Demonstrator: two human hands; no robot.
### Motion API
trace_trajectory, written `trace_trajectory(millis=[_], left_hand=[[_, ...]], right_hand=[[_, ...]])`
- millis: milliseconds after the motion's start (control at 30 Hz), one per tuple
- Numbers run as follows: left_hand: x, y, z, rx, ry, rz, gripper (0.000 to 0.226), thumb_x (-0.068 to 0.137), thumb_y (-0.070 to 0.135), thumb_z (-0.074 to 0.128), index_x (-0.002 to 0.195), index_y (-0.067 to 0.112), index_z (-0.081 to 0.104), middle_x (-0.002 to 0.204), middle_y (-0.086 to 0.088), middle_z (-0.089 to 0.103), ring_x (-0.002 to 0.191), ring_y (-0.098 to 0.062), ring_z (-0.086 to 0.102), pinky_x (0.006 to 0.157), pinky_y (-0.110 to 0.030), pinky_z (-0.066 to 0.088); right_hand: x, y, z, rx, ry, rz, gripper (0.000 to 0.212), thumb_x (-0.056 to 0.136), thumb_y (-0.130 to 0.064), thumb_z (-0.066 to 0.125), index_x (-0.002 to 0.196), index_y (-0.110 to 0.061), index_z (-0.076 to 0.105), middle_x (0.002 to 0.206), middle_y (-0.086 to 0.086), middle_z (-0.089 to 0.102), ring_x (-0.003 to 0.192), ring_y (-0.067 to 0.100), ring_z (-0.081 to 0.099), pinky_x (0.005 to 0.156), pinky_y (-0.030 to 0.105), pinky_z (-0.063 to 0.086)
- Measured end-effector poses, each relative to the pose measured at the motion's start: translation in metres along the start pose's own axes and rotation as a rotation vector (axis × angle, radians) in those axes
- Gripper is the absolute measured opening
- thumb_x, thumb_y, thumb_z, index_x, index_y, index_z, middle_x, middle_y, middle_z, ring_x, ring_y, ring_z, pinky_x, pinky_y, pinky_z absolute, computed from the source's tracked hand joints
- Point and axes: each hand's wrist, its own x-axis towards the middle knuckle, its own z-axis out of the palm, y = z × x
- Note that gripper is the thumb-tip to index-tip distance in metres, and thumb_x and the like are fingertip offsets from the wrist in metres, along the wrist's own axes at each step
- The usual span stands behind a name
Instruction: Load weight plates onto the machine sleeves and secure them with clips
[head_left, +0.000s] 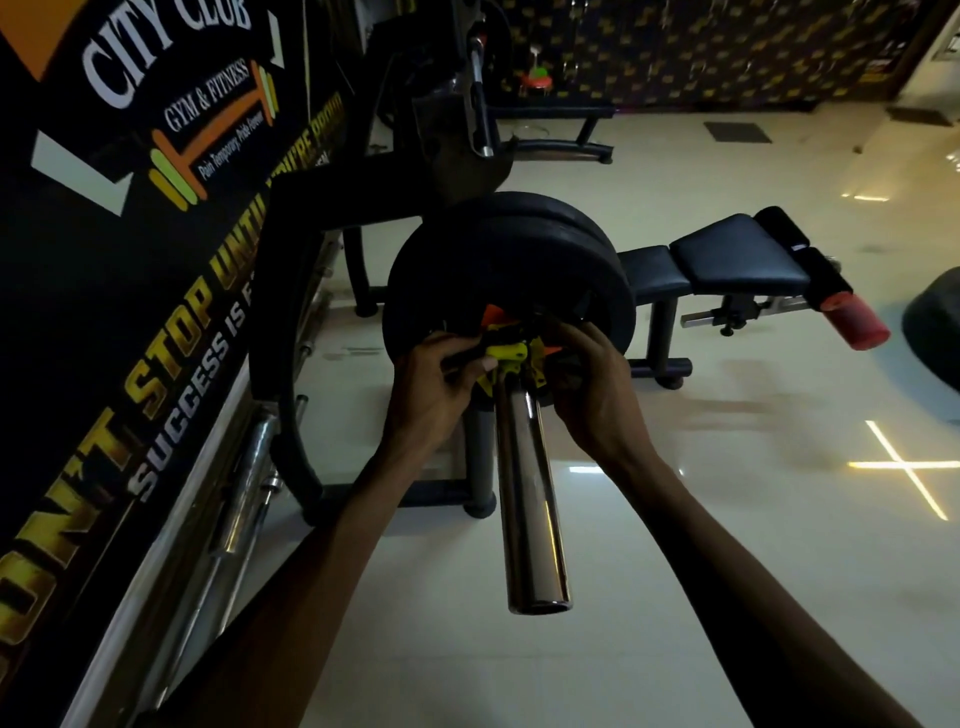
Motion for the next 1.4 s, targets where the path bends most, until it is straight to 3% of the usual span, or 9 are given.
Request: trace_trajectory(millis=[133,200,300,467,633,833,1067,1200,1400], left_hand=[[0.002,0.011,-0.008,0.088,-0.011,0.058,0.040,0.090,0.016,0.082,0.129,0.010,0.073,0.116,0.005,0.069,0.098,0.010,0.065,0.085,-0.004,0.053],[0.001,0.019,-0.009,0.148,0.003,0.120,0.056,0.090,0.012,0.081,0.143,0.012,0.062,0.134,-0.005,0.064,0.113,-0.002,0.065,0.096,-0.013,0.053],[-0.002,0.031,-0.006,0.360,-0.036,0.299,0.074,0.092,0.002,0.073,0.159,0.013,0.043,0.160,-0.014,0.045,0.146,-0.030,0.047,0.117,-0.037,0.044],[0.005,0.033,-0.007,0.538,-0.068,0.523,0.051,0.090,-0.009,0.073,0.140,-0.005,0.061,0.146,-0.023,0.062,0.142,-0.040,0.054,0.120,-0.047,0.042],[-0.001,0.023,-0.006,0.489,0.060,0.484,0.037,0.090,0.001,0.079,0.127,-0.004,0.073,0.131,-0.019,0.073,0.128,-0.033,0.067,0.114,-0.038,0.049],[-0.014,0.015,0.003,0.423,0.159,0.396,0.030,0.090,0.007,0.081,0.117,-0.004,0.077,0.120,-0.019,0.077,0.117,-0.031,0.073,0.105,-0.036,0.056],[-0.017,0.019,0.003,0.364,0.164,0.311,0.030,0.092,0.012,0.081,0.118,-0.002,0.078,0.122,-0.016,0.078,0.118,-0.028,0.073,0.105,-0.030,0.055],[-0.025,0.023,0.002,0.339,0.127,0.239,0.031,0.103,0.016,0.068,0.131,0.003,0.072,0.135,-0.012,0.072,0.129,-0.024,0.067,0.108,-0.039,0.056],[-0.042,0.035,-0.003,0.336,0.057,0.094,0.049,0.105,0.044,0.057,0.141,0.013,0.064,0.139,-0.006,0.068,0.128,-0.020,0.064,0.103,-0.039,0.057]], right_hand=[[0.006,0.001,0.000,-0.124,-0.075,-0.050,0.059,0.094,0.001,0.064,0.150,-0.011,0.050,0.143,0.013,0.047,0.119,0.025,0.059,0.091,0.032,0.060],[0.007,0.003,0.001,-0.154,-0.107,-0.042,0.066,0.092,0.005,0.065,0.152,-0.014,0.048,0.145,0.012,0.044,0.123,0.029,0.058,0.092,0.040,0.061],[0.005,0.003,0.001,-0.154,-0.097,-0.055,0.070,0.089,0.008,0.065,0.152,-0.016,0.048,0.143,0.011,0.045,0.122,0.027,0.057,0.093,0.036,0.060],[0.006,0.001,-0.004,-0.058,-0.070,-0.048,0.052,0.087,0.009,0.069,0.137,-0.006,0.062,0.137,0.010,0.051,0.103,-0.001,0.063,0.084,0.008,0.054],[0.006,0.008,-0.005,-0.070,-0.006,-0.049,0.032,0.092,0.006,0.068,0.123,0.000,0.070,0.126,0.009,0.061,0.092,-0.029,0.056,0.075,-0.004,0.045],[0.005,0.012,-0.002,-0.102,-0.018,-0.072,0.026,0.097,-0.002,0.065,0.123,-0.004,0.071,0.132,0.010,0.061,0.099,0.006,0.064,0.082,0.003,0.050],[0.003,0.006,0.001,-0.087,-0.037,-0.093,0.031,0.097,-0.002,0.064,0.127,-0.005,0.069,0.135,0.009,0.058,0.107,0.015,0.067,0.089,0.019,0.058],[0.006,0.005,-0.005,-0.106,-0.099,-0.105,0.026,0.096,-0.003,0.065,0.122,-0.004,0.071,0.134,0.009,0.057,0.097,0.007,0.065,0.084,0.009,0.054],[0.010,0.006,-0.022,-0.158,-0.239,-0.100,0.031,0.105,-0.026,0.057,0.130,-0.009,0.066,0.139,0.006,0.053,0.104,0.017,0.065,0.089,0.038,0.061]])
